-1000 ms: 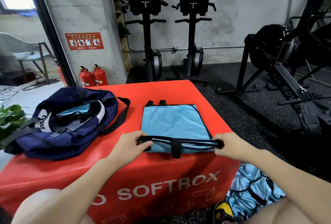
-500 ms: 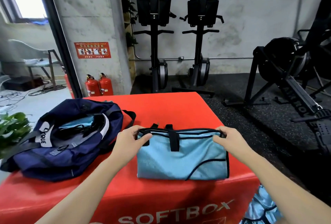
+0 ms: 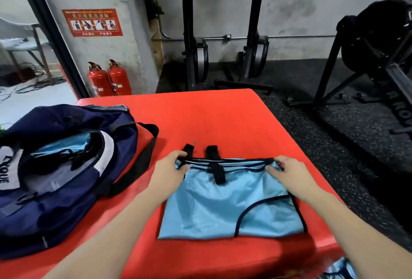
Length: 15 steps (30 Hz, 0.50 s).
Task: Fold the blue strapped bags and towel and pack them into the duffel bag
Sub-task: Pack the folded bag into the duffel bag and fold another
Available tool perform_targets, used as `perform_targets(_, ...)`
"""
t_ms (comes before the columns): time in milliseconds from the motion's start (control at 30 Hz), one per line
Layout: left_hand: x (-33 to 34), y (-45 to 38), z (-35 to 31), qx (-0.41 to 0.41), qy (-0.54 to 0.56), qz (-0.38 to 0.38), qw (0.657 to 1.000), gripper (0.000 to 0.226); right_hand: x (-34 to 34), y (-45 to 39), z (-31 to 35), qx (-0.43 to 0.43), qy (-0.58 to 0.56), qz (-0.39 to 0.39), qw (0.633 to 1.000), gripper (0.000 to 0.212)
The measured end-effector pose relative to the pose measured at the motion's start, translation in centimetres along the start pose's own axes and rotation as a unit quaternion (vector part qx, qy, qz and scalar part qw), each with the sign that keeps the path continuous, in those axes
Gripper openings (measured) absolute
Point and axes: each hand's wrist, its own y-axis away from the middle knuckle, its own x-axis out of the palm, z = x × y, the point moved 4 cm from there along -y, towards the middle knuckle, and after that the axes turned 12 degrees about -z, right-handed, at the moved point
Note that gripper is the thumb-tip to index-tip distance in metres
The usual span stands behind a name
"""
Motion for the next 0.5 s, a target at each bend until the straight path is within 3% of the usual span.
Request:
perform_targets(200, -0.7, -0.9, 0.7, -0.024, 0.008, -0.023, 0.999, 0.041, -0.4, -0.5, -1.0, 0.035, 0.068, -0.023, 0.997, 0.029)
perform_targets(367, -1.2, -0.1, -0.5, 0.069, -0.075, -0.068, 0.992, 0.042, -1.1, 0.1, 2.6, -0.032, 0.102, -0.079, 0.991, 0.028)
perform_targets(500, -1.0, 2.4, -2.5, 0.104, -0.109, -0.031, 0.988, 0.018, 1.2, 2.0, 5.9, -0.099, 0.073, 0.018, 0.992, 0.012)
